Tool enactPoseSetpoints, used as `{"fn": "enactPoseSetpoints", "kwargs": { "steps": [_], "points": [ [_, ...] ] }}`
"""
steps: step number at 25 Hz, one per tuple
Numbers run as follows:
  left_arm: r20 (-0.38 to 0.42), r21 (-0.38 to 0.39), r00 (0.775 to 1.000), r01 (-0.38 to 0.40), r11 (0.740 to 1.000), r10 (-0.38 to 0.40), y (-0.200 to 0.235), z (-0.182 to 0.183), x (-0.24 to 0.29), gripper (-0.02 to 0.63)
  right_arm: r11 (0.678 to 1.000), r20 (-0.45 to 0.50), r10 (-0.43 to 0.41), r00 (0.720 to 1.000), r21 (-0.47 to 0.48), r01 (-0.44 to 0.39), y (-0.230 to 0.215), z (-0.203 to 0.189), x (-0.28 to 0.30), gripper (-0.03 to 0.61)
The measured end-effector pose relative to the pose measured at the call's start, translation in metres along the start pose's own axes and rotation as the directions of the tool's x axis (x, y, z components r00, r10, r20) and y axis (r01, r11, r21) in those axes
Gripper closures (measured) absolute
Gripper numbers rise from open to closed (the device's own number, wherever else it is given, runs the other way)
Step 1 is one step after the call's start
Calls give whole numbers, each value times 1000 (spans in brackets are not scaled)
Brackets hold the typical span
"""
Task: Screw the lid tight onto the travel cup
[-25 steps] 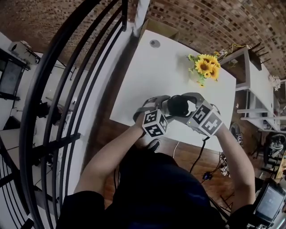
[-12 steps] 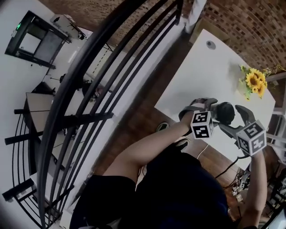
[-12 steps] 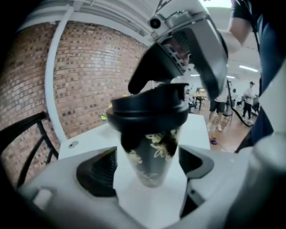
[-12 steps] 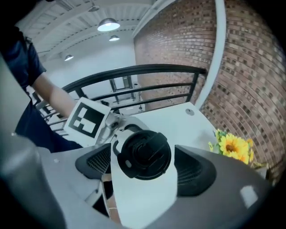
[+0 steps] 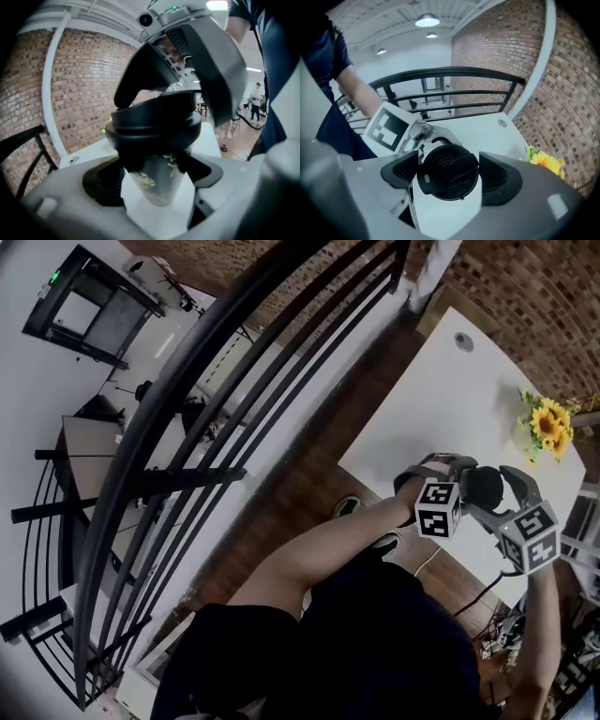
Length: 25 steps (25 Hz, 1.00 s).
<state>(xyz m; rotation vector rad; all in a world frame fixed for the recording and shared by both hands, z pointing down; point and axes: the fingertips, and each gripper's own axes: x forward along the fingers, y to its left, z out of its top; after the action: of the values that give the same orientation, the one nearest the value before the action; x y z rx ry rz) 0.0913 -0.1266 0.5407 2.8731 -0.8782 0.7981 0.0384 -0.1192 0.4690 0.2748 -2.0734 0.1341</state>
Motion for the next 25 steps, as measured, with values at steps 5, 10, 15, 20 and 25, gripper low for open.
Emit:
{"fn": "enactPoseSetpoints", "kwargs": {
  "steps": [5, 10, 15, 20, 25],
  "points": [
    [-14, -153, 973, -228, 962, 229, 6, -4, -2, 210, 936, 58, -185, 981, 316, 157, -9, 1, 0, 172],
    [-22, -200, 970, -243, 949, 244, 4, -5, -1, 207, 931, 84, -189, 978, 331, 152, -6, 0, 0, 169],
    [-19, -27, 999, -30, 999, 30, 0, -7, -9, 187, 992, 60, -13, 998, -122, 21, -1, 10, -13, 134],
    [-24, 22, 992, 126, 992, -125, -6, -6, -7, 200, 963, 29, 126, 992, -244, -115, 11, 14, -2, 135],
    [2, -63, 999, 34, 997, -34, -1, -6, -8, 209, 988, 154, 135, 979, -95, -121, 31, 12, 2, 348]
  ]
}}
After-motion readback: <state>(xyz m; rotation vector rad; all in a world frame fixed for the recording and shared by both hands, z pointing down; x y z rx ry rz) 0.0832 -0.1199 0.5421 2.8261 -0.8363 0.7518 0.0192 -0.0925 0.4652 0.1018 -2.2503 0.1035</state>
